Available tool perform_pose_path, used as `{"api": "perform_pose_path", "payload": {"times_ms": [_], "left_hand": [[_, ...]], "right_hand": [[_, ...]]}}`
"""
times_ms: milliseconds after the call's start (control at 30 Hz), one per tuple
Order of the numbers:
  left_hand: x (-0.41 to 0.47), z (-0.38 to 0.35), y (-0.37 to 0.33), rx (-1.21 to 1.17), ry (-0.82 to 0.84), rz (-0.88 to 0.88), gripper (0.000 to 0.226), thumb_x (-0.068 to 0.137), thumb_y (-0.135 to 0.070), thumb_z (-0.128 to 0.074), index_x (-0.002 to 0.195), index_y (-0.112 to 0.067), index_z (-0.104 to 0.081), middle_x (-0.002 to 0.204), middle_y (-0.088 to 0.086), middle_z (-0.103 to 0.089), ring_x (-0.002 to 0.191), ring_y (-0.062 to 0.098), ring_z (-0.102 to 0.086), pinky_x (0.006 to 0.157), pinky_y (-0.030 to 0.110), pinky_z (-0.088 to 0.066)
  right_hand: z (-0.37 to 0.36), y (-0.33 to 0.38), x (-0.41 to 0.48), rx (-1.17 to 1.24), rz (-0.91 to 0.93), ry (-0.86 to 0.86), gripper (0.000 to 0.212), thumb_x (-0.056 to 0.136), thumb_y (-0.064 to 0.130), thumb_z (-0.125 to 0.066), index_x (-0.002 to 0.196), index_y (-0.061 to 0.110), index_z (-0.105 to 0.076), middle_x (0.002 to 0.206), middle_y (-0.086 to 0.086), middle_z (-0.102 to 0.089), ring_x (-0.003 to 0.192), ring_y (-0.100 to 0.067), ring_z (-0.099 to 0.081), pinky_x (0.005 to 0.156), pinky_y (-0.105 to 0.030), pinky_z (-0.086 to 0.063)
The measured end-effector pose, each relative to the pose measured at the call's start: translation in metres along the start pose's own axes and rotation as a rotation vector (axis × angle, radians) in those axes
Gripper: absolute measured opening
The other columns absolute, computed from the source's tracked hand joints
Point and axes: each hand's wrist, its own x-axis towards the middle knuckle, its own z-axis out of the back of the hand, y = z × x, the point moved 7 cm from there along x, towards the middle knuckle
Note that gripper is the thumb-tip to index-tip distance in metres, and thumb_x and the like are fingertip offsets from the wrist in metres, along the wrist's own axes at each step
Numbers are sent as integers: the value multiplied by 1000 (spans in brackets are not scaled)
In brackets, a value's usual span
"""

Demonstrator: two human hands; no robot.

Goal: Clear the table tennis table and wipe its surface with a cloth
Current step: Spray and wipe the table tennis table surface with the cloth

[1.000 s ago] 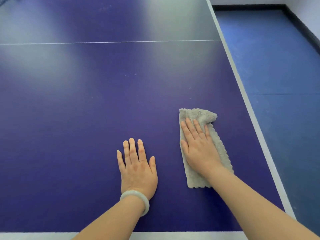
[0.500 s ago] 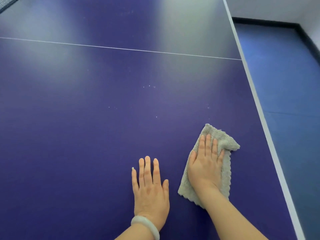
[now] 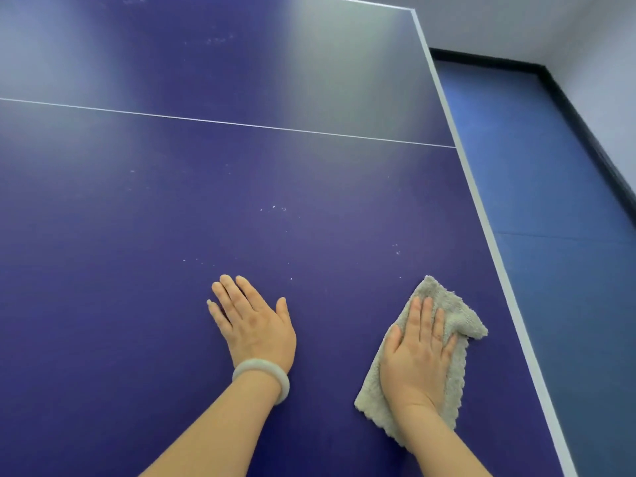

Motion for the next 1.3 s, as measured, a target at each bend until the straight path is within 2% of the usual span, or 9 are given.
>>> {"api": "perform_pose_path", "payload": {"times_ms": [267, 367, 500, 633, 700, 833, 1033, 1200, 1300], "left_hand": [[-1, -7, -2, 9, -107, -10, 74, 96, -40, -30, 150, 9, -20, 158, 29, -18, 149, 41, -11, 121, 56, -9], [0, -6, -4, 68, -65, 25, 75, 96, -44, -22, 152, 7, -15, 160, 27, -14, 150, 39, -7, 122, 54, -7], [0, -3, -6, 127, -61, 37, 77, 95, -47, -7, 153, 3, -8, 162, 23, -8, 151, 36, -2, 123, 52, -5], [0, -1, -3, 119, -115, 42, 77, 94, -46, -15, 152, 4, -18, 160, 24, -16, 150, 37, -9, 122, 52, -8], [0, -3, -5, 116, -123, 47, 76, 95, -46, -19, 152, 5, -20, 160, 24, -18, 150, 37, -10, 122, 52, -9], [1, -2, -5, 112, -122, 53, 76, 95, -46, -18, 153, 3, -19, 161, 22, -16, 151, 35, -8, 123, 50, -7], [2, -1, -6, 110, -137, 65, 78, 93, -48, -10, 154, 0, -16, 162, 20, -12, 152, 32, -4, 123, 47, -3], [1, -1, -3, 93, -154, 73, 78, 93, -48, -13, 153, 1, -19, 162, 20, -14, 151, 32, -6, 123, 48, -5], [0, -2, -4, 74, -181, 64, 75, 94, -45, -21, 151, 3, -24, 160, 22, -19, 150, 34, -11, 123, 50, -8]], "right_hand": [[21, -27, 95, 46, -188, -16, 62, 100, 35, -9, 157, 17, 5, 165, 1, 7, 152, -19, 9, 122, -48, 5], [25, -15, 148, 66, -195, -17, 61, 101, 33, -12, 158, 13, 1, 166, -3, 3, 152, -22, 5, 122, -50, 2], [12, 49, 161, 55, 117, 48, 60, 103, 31, -12, 157, 15, 6, 165, 0, 9, 152, -19, 10, 123, -46, 6], [8, 53, 114, 21, 521, 110, 60, 101, 36, -11, 157, 23, 7, 164, 8, 13, 149, -10, 18, 124, -42, 4], [13, 15, 118, 11, 508, 131, 61, 99, 40, -9, 157, 26, 5, 163, 12, 12, 149, -7, 18, 123, -40, 6], [29, -35, 186, 27, 247, 99, 59, 103, 35, -16, 158, 23, 1, 165, 6, 6, 151, -11, 11, 123, -40, 9], [26, 17, 265, 58, 174, 77, 60, 102, 32, -16, 158, 16, 0, 166, -1, 4, 152, -21, 6, 123, -46, 5], [15, 63, 173, 36, 745, 183, 58, 104, 36, -19, 158, 26, 3, 163, 11, 11, 150, -8, 16, 123, -37, 9], [26, 17, 191, 37, 710, 167, 59, 102, 40, -18, 158, 27, -4, 163, 12, 5, 150, -6, 10, 123, -35, 4]]}}
